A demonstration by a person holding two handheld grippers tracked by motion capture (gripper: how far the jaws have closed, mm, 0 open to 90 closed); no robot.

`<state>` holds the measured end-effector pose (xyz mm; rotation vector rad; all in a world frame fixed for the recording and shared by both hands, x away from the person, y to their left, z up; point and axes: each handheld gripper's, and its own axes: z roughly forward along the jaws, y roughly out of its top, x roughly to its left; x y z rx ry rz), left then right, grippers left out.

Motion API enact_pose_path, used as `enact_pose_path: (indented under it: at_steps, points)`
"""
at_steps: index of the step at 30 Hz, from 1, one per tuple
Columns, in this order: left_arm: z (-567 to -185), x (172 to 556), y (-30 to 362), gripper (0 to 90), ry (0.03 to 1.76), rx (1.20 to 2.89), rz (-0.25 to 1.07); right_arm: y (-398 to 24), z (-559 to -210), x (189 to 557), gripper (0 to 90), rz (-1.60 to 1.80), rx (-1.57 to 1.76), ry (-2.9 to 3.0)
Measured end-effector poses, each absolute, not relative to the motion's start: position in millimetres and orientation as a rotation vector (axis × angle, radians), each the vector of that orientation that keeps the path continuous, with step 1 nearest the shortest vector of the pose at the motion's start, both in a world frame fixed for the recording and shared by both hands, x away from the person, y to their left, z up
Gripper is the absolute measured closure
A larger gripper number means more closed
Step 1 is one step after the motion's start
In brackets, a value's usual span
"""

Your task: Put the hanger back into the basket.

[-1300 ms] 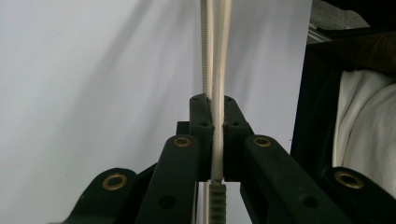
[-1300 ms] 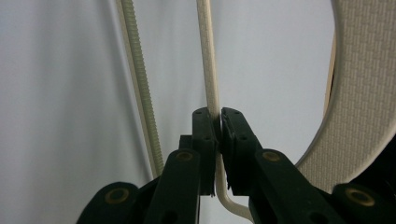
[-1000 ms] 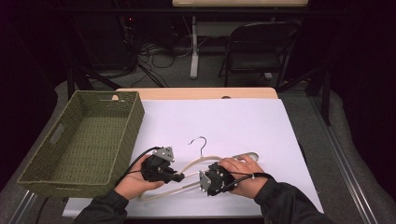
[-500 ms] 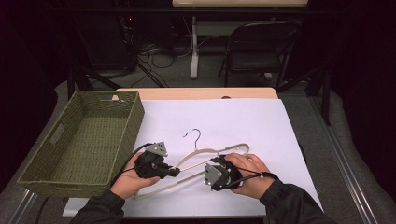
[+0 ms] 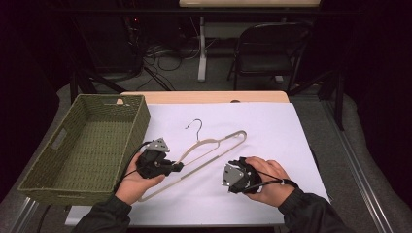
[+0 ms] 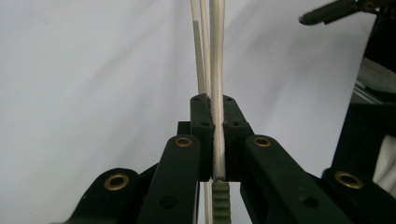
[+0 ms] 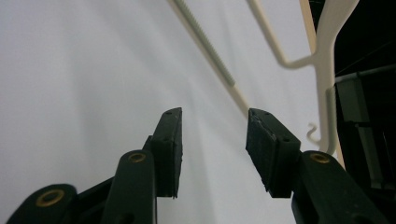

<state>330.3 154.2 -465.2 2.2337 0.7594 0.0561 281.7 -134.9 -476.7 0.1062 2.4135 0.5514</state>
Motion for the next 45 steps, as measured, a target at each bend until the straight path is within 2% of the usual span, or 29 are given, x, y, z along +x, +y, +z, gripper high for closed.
enact_pose_path:
  at_steps: [7,16,23,29,45]
  points:
    - [-448,330,165,87.5,0.847,2.181,0.143,-142,-477,284,54.0,0.567,0.168,2.402]
    - [-415,326,190,87.5,0.863,2.118,0.209,-143,-478,287,53.5,0.576,0.194,2.395]
    - [-378,318,227,87.5,0.883,2.065,0.299,-145,-480,288,53.5,0.578,0.21,2.397]
    - [-360,315,259,87.5,0.92,2.038,0.358,-146,-481,290,53.5,0.573,0.209,2.399]
    - [-364,319,333,87.5,0.994,2.055,0.438,-144,-485,293,53.5,0.553,0.221,2.406]
